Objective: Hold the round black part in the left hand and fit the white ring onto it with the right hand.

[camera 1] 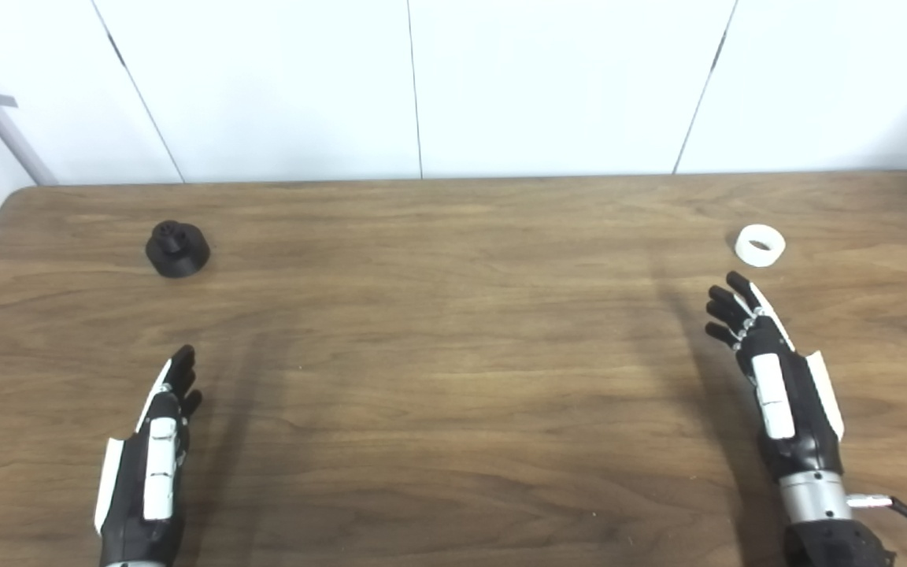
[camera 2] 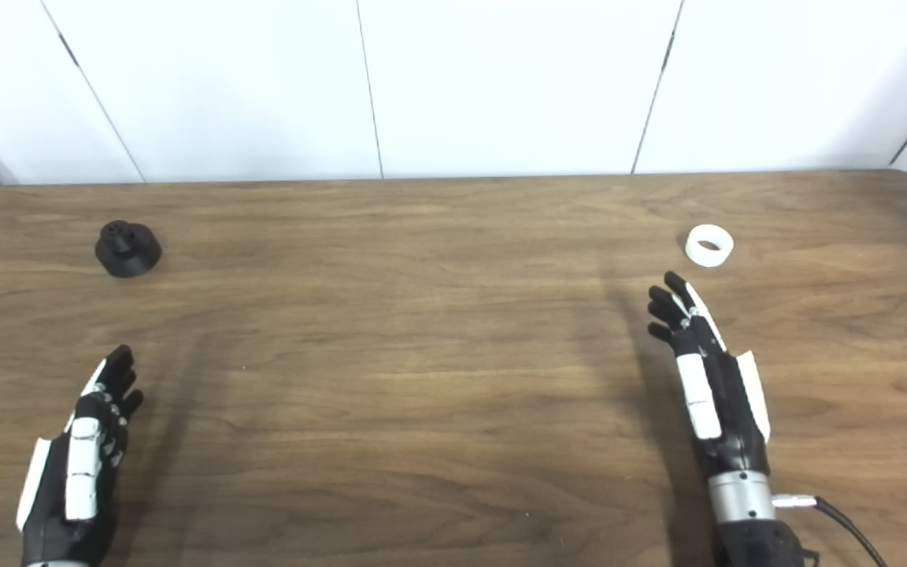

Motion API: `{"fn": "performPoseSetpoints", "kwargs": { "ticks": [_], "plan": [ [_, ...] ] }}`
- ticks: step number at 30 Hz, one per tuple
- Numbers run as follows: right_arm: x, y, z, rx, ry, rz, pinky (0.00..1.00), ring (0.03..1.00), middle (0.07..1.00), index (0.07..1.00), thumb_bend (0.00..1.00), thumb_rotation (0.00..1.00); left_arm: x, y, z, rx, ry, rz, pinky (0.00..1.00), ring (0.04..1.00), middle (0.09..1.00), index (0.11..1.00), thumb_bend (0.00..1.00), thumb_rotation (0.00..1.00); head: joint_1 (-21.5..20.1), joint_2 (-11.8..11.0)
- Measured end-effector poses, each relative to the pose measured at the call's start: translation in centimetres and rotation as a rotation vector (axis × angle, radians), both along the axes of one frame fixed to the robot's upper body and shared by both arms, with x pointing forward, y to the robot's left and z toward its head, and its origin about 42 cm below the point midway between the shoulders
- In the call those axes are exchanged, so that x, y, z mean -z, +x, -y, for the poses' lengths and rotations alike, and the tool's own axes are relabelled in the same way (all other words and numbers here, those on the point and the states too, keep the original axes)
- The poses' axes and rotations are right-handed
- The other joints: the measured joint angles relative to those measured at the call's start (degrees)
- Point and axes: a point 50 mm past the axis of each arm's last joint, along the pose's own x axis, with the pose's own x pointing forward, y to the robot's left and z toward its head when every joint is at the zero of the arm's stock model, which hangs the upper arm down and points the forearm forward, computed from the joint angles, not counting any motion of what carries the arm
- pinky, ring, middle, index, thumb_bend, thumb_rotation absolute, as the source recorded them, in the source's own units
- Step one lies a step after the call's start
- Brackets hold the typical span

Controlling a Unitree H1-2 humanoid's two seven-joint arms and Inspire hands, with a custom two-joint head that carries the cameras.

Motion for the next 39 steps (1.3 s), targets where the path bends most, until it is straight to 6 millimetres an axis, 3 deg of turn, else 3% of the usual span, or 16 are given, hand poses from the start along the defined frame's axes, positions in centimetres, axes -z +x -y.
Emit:
{"fn": "performPoseSetpoints", "kwargs": {
  "ticks": [3,10,22,32,39],
  "plan": [
    [0.0,0.0,0.0,0.000,-0.001,0.000,0.83,0.876,0.877,0.918,0.56,1.00,0.0,0.0,0.1,0.002,0.005,-0.001,1.00,1.000,0.981,0.963,0.47,1.00,1.2,-0.5],
    [0.1,0.0,0.3,-0.003,0.008,0.009,0.85,0.890,0.889,0.933,0.59,1.00,0.3,-0.1,0.7,0.005,0.043,0.000,1.00,0.986,0.970,0.950,0.48,1.00,8.3,-4.5],
    [0.0,0.7,1.3,-0.041,0.033,0.083,0.89,0.898,0.905,0.940,0.59,1.00,0.8,0.0,1.2,0.004,0.092,0.011,1.00,0.986,0.962,0.938,0.48,0.98,13.4,-9.2],
    [0.1,1.0,1.8,-0.042,0.060,0.083,0.93,0.920,0.925,0.962,0.52,1.00,0.9,0.0,1.4,0.005,0.096,0.035,1.00,0.986,0.960,0.936,0.51,0.92,15.0,-10.2],
    [0.1,1.2,1.9,-0.043,0.059,0.083,0.93,0.920,0.922,0.954,0.54,1.00,1.0,0.0,1.5,0.001,0.113,0.027,1.00,0.985,0.959,0.939,0.55,0.80,13.5,-10.0]
  ]
}}
